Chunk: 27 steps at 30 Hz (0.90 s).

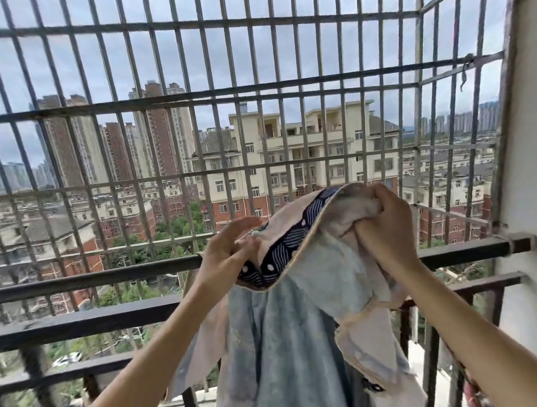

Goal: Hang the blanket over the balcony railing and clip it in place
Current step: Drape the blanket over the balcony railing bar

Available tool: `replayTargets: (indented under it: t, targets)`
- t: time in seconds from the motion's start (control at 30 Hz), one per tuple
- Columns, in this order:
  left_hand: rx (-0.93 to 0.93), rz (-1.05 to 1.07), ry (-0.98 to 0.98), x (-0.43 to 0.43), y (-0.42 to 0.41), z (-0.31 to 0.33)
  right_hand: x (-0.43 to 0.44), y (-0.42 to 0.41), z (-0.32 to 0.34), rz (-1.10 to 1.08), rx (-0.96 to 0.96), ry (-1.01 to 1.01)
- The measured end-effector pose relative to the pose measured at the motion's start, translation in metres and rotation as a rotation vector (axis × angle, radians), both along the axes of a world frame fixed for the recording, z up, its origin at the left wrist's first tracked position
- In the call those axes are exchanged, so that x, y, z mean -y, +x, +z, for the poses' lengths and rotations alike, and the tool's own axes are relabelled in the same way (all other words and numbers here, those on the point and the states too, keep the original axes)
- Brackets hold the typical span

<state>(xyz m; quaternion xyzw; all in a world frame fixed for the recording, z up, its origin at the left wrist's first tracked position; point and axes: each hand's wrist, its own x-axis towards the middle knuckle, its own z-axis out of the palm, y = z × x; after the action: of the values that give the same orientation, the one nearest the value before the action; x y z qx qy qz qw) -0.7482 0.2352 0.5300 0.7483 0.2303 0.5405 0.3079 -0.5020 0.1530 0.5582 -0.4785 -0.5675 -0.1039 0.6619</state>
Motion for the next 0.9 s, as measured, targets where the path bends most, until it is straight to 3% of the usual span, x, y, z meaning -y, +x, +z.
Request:
replayTargets:
  t: [0.07, 0.17, 0.27, 0.37, 0.5, 0.57, 0.67, 0.8, 0.9]
  targets:
    - [-0.134, 0.060, 0.067, -0.004, 0.001, -0.003, -0.001, 0.001, 0.020, 0.080, -0.112, 0.026]
    - [-0.360, 0.372, 0.256, -0.011, 0.006, -0.003, -0.010, 0.007, 0.044, 0.058, -0.079, 0.060]
    - [-0.325, 0.358, 0.301, -0.013, 0.009, -0.006, -0.020, 0.016, 0.093, 0.013, -0.061, 0.156]
    - [-0.164, 0.313, 0.203, -0.019, 0.006, -0.004, -0.005, 0.006, 0.155, 0.006, 0.014, 0.347]
    - [-0.153, 0.263, 0.198, -0.018, 0.007, -0.004, 0.048, -0.040, 0.149, 0.060, 0.250, 0.436]
    - [-0.229, 0.286, 0.242, -0.014, 0.006, -0.009, 0.067, -0.055, 0.105, 0.112, 0.441, 0.238]
    - [-0.311, 0.282, 0.311, -0.016, 0.006, -0.012, 0.076, -0.071, 0.013, 0.182, 0.660, -0.268]
    - [-0.320, 0.361, 0.321, -0.008, 0.010, -0.009, 0.054, -0.072, -0.093, 0.306, 0.592, -0.615]
    - [-0.374, 0.382, 0.459, -0.009, 0.004, -0.014, 0.045, -0.053, -0.114, 0.412, 0.568, -0.866]
